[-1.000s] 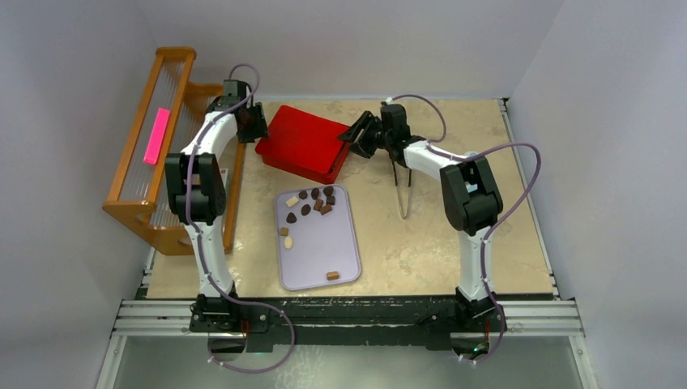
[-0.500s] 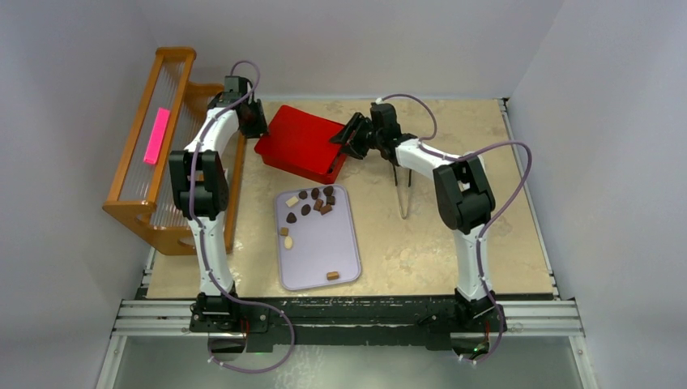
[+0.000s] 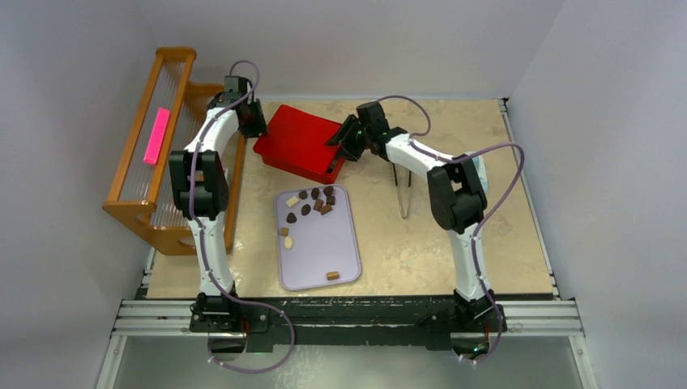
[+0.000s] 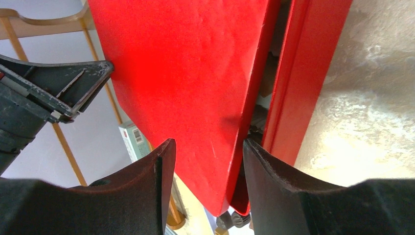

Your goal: Pack the chocolate

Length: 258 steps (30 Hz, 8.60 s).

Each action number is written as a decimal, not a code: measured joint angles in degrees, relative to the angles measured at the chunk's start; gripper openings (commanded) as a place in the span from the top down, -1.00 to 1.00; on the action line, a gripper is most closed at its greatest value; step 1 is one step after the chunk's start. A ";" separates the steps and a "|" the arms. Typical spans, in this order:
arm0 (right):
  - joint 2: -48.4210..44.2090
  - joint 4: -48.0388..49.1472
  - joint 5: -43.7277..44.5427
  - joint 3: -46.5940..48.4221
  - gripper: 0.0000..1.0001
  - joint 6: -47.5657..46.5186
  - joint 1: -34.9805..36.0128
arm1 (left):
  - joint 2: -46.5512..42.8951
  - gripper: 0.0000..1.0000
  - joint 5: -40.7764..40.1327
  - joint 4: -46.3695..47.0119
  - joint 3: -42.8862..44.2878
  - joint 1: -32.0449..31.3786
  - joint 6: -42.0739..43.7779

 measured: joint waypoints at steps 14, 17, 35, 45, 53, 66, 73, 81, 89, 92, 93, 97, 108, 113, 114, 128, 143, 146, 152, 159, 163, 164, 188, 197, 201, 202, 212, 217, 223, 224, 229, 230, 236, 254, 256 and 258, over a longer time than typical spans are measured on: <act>0.50 8.61 2.47 -4.57 0.10 5.99 1.20 | -0.42 0.43 -0.63 1.31 -0.79 0.17 -0.24; -0.98 13.79 1.57 -9.03 0.24 6.12 1.16 | -0.50 0.43 0.04 1.60 -1.01 0.22 -0.22; -1.86 27.02 -1.16 -16.81 0.55 5.18 -1.09 | -0.52 0.28 6.73 1.53 -1.36 0.83 0.28; -3.65 29.05 -2.36 -19.78 0.61 5.09 -2.32 | -0.52 0.13 11.69 1.60 -1.92 0.70 0.26; -4.00 30.73 -2.29 -21.14 0.61 5.14 -2.62 | -0.74 0.20 14.56 4.28 -3.72 0.87 0.39; -5.16 33.46 -1.31 -23.47 0.74 5.07 -3.10 | -0.85 0.33 19.85 9.05 -3.87 1.66 -0.33; -4.98 42.64 -1.29 -25.90 0.85 6.73 -2.67 | -3.30 0.16 22.23 10.16 -4.74 0.35 -1.90; -4.98 49.48 0.39 -29.94 0.93 9.57 -2.64 | -5.44 0.03 15.85 7.93 -5.14 0.07 -1.53; -4.17 54.66 2.16 -30.53 1.00 12.72 -2.56 | -5.44 -0.03 13.55 5.03 -5.16 0.07 -1.73; -3.41 56.96 3.28 -30.93 1.00 13.73 -2.54 | -5.44 -0.03 13.14 4.61 -5.16 0.07 -1.77; -3.28 57.35 3.63 -31.17 1.00 14.05 -2.54 | -5.44 -0.03 12.90 4.33 -5.16 0.07 -1.75; -3.08 58.97 5.05 -32.54 1.00 15.23 -2.45 | -5.44 -0.02 11.89 3.69 -5.14 0.07 -1.75; -3.08 64.11 7.50 -34.77 1.00 16.92 -2.27 | -5.44 -0.01 12.02 3.41 -5.14 0.07 -1.75; -2.97 65.53 8.15 -36.28 1.00 17.77 -2.27 | -5.44 -0.03 12.09 3.15 -5.14 0.07 -1.73; -2.82 65.85 8.15 -36.28 1.00 18.01 -2.27 | -5.44 -0.04 12.20 3.13 -5.14 0.07 -1.73; -0.52 69.31 9.60 -37.79 1.00 21.64 -2.27 | -3.61 0.20 16.09 4.26 -5.14 0.07 -1.22; -4.13 67.84 12.24 -41.83 0.34 20.87 -2.32 | 0.72 0.39 18.88 5.27 -3.58 0.33 -1.03; -6.25 66.40 12.59 -43.43 0.22 20.11 -2.51 | 0.79 0.39 18.93 5.38 -3.50 0.33 -0.92; -10.36 56.57 12.63 -44.00 -0.05 16.35 -3.48 | 0.81 0.39 19.02 5.49 -3.50 0.31 -0.20; -11.98 45.70 10.27 -37.62 -0.14 8.22 -4.09 | 0.81 0.35 19.28 5.60 -3.50 0.28 0.48; -10.97 42.10 7.41 -31.76 -0.13 4.66 -4.17 | 0.81 0.34 19.34 5.73 -3.50 0.24 1.31; -10.71 41.33 7.15 -30.75 -0.11 4.11 -4.17 | 0.79 0.34 19.34 5.73 -3.50 0.24 1.40; -6.25 23.02 7.96 -21.68 0.76 -1.55 -4.15 | 0.79 0.15 17.46 3.96 -2.40 -0.59 0.79; -6.34 26.21 8.04 -23.21 0.69 -1.75 -3.50 | -2.34 0.20 12.55 2.95 -0.61 -0.85 -3.04; -7.72 26.53 7.61 -24.90 0.48 -1.66 -3.19 | -5.38 0.24 13.64 5.55 -1.64 -1.31 -4.61; -8.09 26.08 7.65 -25.03 0.44 -1.73 -3.13 | -6.03 0.24 14.05 6.78 -2.29 -1.60 -4.83; -13.33 19.58 3.61 -25.24 0.34 -5.77 -8.28 | -1.29 0.30 18.45 11.89 -3.78 -3.74 -5.68; -12.35 20.41 -0.61 -20.61 0.63 -9.01 -11.30 | 1.33 0.31 18.78 13.46 -3.21 -3.45 -6.19; -6.43 25.70 -7.08 -13.90 0.73 -10.23 -10.14 | 1.55 0.31 17.68 13.42 -2.95 -3.43 -6.21; -5.29 26.36 -8.07 -13.60 0.73 -10.27 -9.73 | 1.55 0.31 17.64 13.42 -2.95 -3.43 -6.21; -1.22 27.06 -11.06 -13.60 0.74 -10.67 -6.56 | 1.55 0.31 17.55 13.29 -2.84 -3.43 -6.21; -0.55 26.88 -11.41 -13.60 0.74 -10.82 -5.68 | 1.55 0.30 17.53 13.25 -2.82 -3.43 -6.21; 0.20 27.17 -11.17 -13.90 0.71 -12.17 -1.77 | 1.55 0.27 17.33 10.73 -1.55 -3.43 -6.19; -28.28 9.64 -3.04 -27.08 -0.94 -25.31 -1.66 | -25.38 -0.60 19.12 2.49 -8.70 -3.32 -5.14; -34.07 8.33 -1.31 -29.79 -0.98 -26.91 -1.66 | -31.82 -0.65 20.55 4.46 -13.79 -3.32 -5.14; -39.69 6.40 0.90 -32.48 -0.98 -28.92 -1.66 | -37.77 -0.69 22.03 5.92 -18.86 -3.34 -5.16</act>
